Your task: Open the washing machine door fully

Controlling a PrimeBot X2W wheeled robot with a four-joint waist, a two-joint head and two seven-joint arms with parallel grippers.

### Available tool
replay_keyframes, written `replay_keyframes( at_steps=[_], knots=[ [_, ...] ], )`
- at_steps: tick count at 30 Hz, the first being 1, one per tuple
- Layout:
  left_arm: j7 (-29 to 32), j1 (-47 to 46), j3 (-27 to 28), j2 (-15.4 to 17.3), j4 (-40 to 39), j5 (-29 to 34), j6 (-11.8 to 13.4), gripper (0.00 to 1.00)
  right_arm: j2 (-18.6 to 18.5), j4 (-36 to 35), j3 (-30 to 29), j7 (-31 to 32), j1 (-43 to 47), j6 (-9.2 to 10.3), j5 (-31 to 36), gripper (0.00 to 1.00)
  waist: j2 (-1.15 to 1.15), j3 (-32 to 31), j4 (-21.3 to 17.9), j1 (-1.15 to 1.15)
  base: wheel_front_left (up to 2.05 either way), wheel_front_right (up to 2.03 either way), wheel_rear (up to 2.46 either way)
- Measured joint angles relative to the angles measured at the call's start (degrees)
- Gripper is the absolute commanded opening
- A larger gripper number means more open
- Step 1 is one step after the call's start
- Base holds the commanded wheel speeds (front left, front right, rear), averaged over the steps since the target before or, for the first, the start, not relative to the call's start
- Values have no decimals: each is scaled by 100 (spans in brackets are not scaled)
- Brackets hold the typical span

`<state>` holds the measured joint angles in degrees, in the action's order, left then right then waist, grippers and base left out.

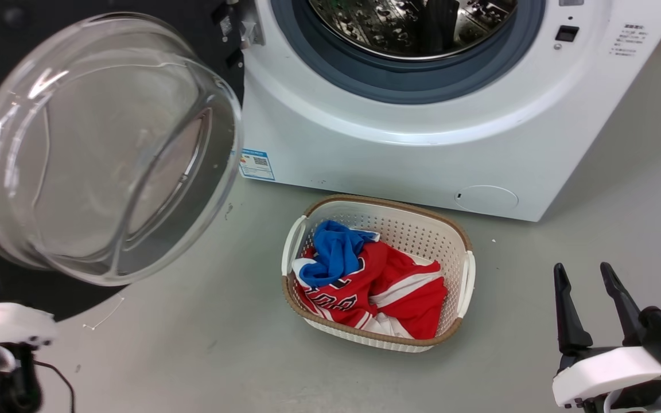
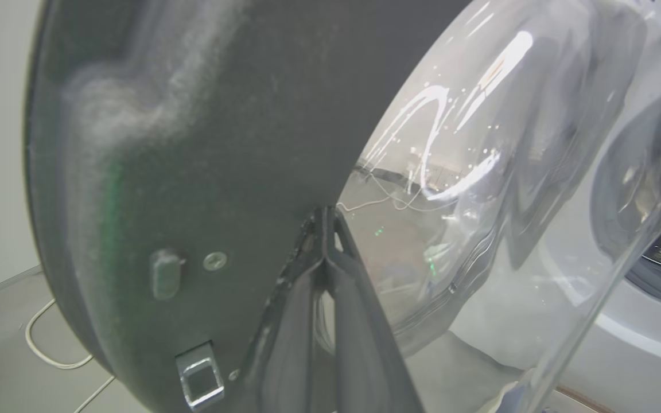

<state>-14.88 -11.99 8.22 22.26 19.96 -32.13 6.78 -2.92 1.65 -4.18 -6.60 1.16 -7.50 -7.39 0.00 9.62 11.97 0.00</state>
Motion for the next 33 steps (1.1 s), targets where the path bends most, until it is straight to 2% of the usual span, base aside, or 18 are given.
replay_keyframes(
  at_steps=[6,12,18,25,33],
  knots=[
    [-2,-287,268,258,505,-35,-70,0,-2,13,25,9,-68,0,34,100,0,31,-114,0,0,0,0],
    [-10,-297,326,215,543,148,-108,0,-3,70,60,7,-68,0,42,100,0,-84,-151,0,0,0,0],
    [-19,237,309,-110,-69,577,-105,0,-2,204,66,-18,50,0,40,100,0,-363,-124,0,0,0,0],
    [-19,1064,-62,-647,-855,969,-48,0,0,242,124,-76,163,0,-30,100,0,-709,-97,0,0,0,0],
    [15,1540,-990,-1238,-1158,1382,-118,0,0,185,158,-35,296,0,-43,100,0,-929,-310,0,0,0,0]
  ],
)
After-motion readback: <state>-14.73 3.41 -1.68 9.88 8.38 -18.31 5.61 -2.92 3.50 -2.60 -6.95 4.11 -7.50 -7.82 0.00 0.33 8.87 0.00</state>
